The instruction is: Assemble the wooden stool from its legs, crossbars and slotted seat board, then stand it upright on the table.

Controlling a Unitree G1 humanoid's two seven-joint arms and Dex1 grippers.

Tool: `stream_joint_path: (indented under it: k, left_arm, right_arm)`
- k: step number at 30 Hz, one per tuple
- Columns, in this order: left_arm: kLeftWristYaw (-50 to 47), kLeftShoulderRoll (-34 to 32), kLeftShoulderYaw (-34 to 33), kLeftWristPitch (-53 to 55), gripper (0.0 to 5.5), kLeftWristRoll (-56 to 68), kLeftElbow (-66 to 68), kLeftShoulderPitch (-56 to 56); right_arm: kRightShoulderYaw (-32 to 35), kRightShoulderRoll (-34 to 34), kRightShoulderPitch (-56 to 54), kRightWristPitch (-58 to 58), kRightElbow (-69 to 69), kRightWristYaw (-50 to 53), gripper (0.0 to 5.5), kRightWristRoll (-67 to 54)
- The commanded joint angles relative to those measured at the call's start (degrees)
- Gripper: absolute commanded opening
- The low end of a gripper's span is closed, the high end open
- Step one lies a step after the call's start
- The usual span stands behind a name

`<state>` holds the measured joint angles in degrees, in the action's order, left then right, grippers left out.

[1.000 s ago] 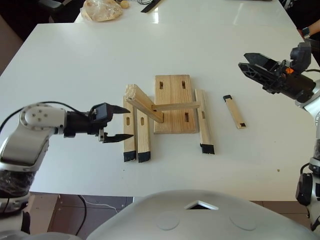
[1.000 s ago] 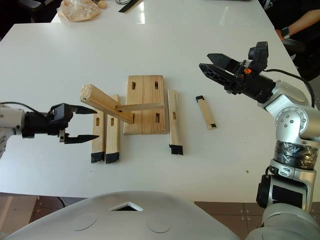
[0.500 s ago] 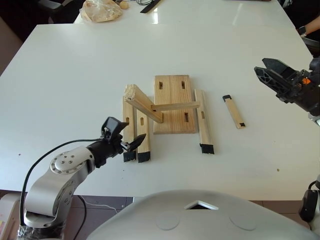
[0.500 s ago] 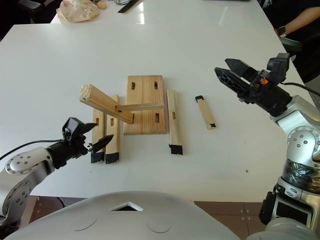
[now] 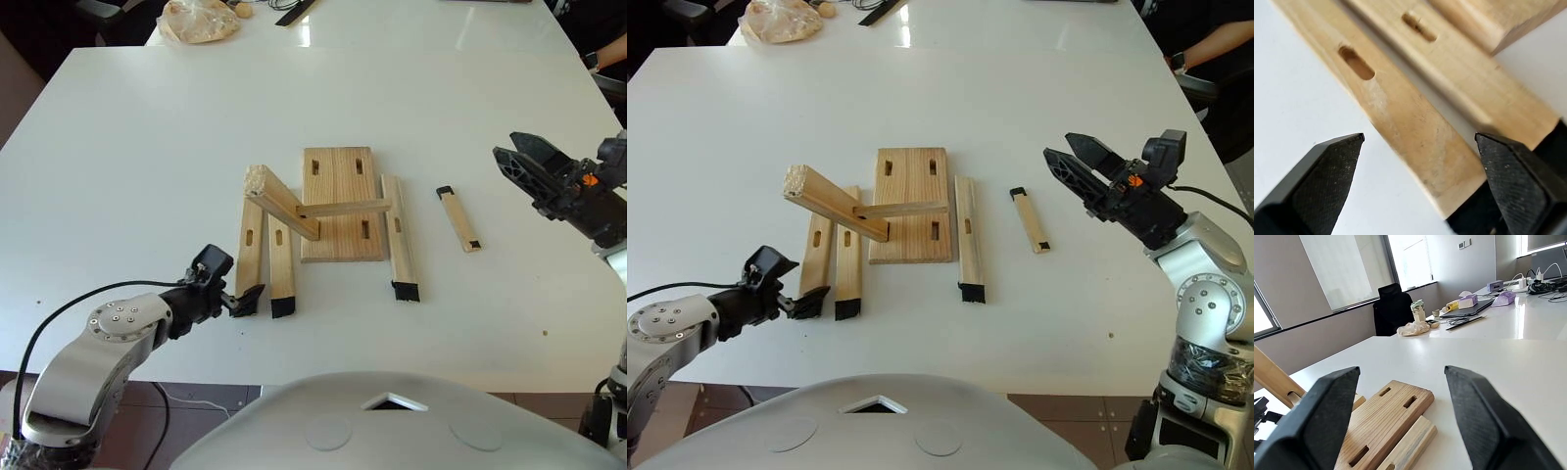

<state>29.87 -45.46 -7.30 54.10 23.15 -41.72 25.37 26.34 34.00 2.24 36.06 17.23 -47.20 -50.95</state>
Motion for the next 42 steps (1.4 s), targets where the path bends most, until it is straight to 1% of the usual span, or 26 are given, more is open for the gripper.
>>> stream_joint_path:
  k: [1,5,8,11,13,17,22,27,30,31,32,33,34,36,37,39,41,42]
  left_arm:
    - [3.61,-5.05,-0.60,-3.19,4.21,-2.77,6.04,-1.39]
    - [6.86,-7.36,0.10,-6.89,4.21,-3.79,13.17,-7.43]
    - [9.89,-5.97,0.93,-7.87,4.21,-1.76,17.74,-11.22]
    - [11.65,-3.96,0.63,-7.89,3.79,-0.11,21.64,-12.38]
    - [12.05,-2.96,-0.93,-7.01,3.46,1.12,24.19,-13.38]
    - [12.56,-3.21,-2.19,-8.93,2.82,0.28,29.57,-13.97]
    - [13.53,-3.41,-2.53,-10.88,2.08,0.20,29.32,-14.01]
    - [17.66,-1.90,-8.71,-14.58,2.01,7.17,26.89,-21.16]
    - [15.50,-0.58,-12.87,-15.92,2.01,10.54,25.91,-27.95]
    - [14.49,-0.23,-14.51,-15.43,2.01,12.38,25.60,-30.62]
    - [12.84,-0.03,-17.25,-12.65,2.01,17.62,24.21,-34.73]
    - [10.84,-0.22,-20.02,-8.97,2.01,24.68,22.72,-38.95]
    - [9.05,-1.61,-22.36,-5.64,2.01,34.22,21.14,-44.13]
    - [7.61,-5.30,-23.71,-2.98,2.01,48.12,18.28,-53.11]
    - [8.32,-6.64,-23.24,-3.36,2.01,52.34,17.11,-56.95]
    - [10.28,-6.16,-19.51,-3.92,2.01,57.74,16.97,-65.47]
    - [8.72,-2.05,-14.27,-2.91,2.01,60.74,18.32,-70.87]
    - [8.05,0.07,-11.42,-2.41,2.01,60.63,17.56,-71.20]
  right_arm:
    - [0.51,-0.42,0.70,-0.80,0.99,1.24,3.18,-0.28]
    - [0.05,-0.76,1.31,-1.14,1.68,1.90,3.18,-0.16]
    - [-0.70,-1.05,0.85,-1.67,0.99,2.18,3.18,0.40]
    - [-1.99,-0.30,-1.48,-1.75,-0.14,2.12,3.18,0.79]
    - [-1.80,0.75,-2.65,-1.59,-0.82,1.75,3.18,0.52]
    - [-0.87,2.67,-4.48,-1.29,-3.20,1.12,3.18,0.69]
    - [-1.35,3.48,-4.92,-1.26,-3.46,0.80,3.18,0.55]
    - [-1.02,4.14,-7.02,-1.50,-5.08,0.62,3.18,0.54]
    - [-0.58,4.68,-9.06,-2.21,-7.40,-0.38,3.18,0.63]
    - [-0.21,4.84,-9.84,-2.06,-7.71,-0.37,3.18,0.12]
    - [0.35,5.11,-11.22,-1.27,-7.62,-0.02,3.18,-1.23]
    - [0.77,5.45,-12.72,-0.36,-7.27,0.26,3.18,-2.73]
    - [0.95,5.96,-14.67,0.65,-6.12,0.83,3.18,-4.47]
    - [0.47,6.71,-18.90,2.53,-3.64,1.76,3.18,-7.87]
    - [-0.11,6.95,-20.78,3.32,-2.30,2.02,3.18,-9.45]
    - [-2.53,7.01,-24.66,4.84,0.30,1.88,3.18,-11.70]
    - [-6.61,6.51,-28.35,5.94,2.88,0.29,3.18,-12.39]
    - [-8.72,6.17,-30.20,6.69,3.57,-0.94,3.18,-12.78]
